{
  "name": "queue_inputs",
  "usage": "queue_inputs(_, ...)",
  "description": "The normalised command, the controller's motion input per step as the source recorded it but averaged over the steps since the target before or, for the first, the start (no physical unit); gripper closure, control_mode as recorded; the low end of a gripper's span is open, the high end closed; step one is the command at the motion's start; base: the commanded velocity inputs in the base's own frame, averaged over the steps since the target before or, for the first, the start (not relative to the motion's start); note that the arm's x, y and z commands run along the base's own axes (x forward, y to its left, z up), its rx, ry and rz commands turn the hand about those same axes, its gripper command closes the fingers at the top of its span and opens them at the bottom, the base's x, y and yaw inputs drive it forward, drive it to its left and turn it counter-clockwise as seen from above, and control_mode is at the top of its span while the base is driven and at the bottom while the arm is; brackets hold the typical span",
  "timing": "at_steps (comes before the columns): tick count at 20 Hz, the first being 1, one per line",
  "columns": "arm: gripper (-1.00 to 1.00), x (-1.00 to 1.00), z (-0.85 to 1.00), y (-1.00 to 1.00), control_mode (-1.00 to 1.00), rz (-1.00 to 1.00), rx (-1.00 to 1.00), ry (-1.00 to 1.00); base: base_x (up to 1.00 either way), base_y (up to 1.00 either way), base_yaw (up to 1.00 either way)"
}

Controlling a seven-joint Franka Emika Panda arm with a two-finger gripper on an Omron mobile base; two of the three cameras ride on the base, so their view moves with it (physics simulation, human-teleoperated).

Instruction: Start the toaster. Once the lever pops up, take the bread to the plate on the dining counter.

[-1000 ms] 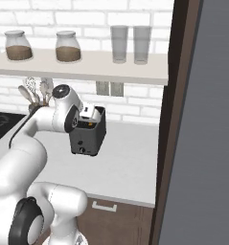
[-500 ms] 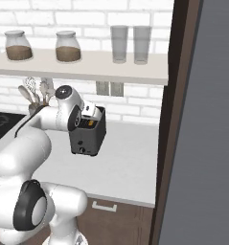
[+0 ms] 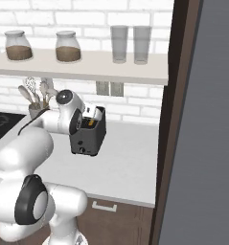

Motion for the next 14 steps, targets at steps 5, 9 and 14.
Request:
queue_inputs(5,-1.0,0.2,-0.03,0.0,-1.0,0.0,0.0,0.01,0.0,0.0,0.0)
queue_inputs(9,-1.0,0.26,-0.23,0.0,-1.0,0.0,0.0,0.06,0.0,0.0,0.0)
queue_inputs(14,-1.0,0.2,-0.27,0.0,-1.0,0.0,0.0,0.05,0.0,0.0,0.0)
